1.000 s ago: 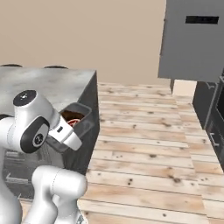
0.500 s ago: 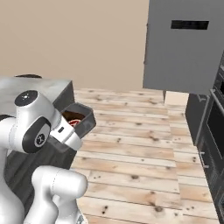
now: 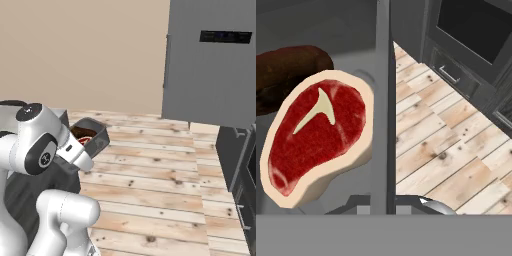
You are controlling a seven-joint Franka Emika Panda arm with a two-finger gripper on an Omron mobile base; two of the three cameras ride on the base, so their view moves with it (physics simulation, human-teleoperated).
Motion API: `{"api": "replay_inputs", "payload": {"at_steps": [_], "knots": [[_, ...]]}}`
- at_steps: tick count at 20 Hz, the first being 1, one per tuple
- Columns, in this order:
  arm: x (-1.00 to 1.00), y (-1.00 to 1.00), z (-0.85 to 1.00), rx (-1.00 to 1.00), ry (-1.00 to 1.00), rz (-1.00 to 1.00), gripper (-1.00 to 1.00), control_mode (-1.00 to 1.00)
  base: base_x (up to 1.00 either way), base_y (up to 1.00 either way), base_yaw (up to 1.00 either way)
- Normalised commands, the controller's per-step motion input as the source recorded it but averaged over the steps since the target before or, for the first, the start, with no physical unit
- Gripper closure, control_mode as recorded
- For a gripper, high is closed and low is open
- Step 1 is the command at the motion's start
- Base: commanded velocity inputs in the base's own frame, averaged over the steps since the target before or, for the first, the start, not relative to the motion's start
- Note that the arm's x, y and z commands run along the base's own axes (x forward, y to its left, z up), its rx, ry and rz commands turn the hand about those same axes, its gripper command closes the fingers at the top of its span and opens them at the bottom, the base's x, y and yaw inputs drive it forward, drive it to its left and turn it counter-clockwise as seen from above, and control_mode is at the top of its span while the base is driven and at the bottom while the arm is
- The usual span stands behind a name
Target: Place the tupperware on the top shelf of the fridge. Make space for the tupperware among the existing items by rearranging them on the shelves if needed. Close the fridge door when finished.
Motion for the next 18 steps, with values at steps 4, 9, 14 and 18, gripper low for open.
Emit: {"api": "replay_inputs", "payload": {"at_steps": [4,9,14,18], "knots": [[0.0,0.0,0.0,0.0,0.0,0.0,1.0,1.0,1.0,0.04,0.0],[0.0,0.0,0.0,0.0,0.0,0.0,1.0,1.0,1.0,0.09,0.0],[0.0,0.0,0.0,0.0,0.0,0.0,1.0,1.0,1.0,0.13,0.0],[0.0,0.0,0.0,0.0,0.0,0.0,1.0,1.0,1.0,0.2,0.0]]}}
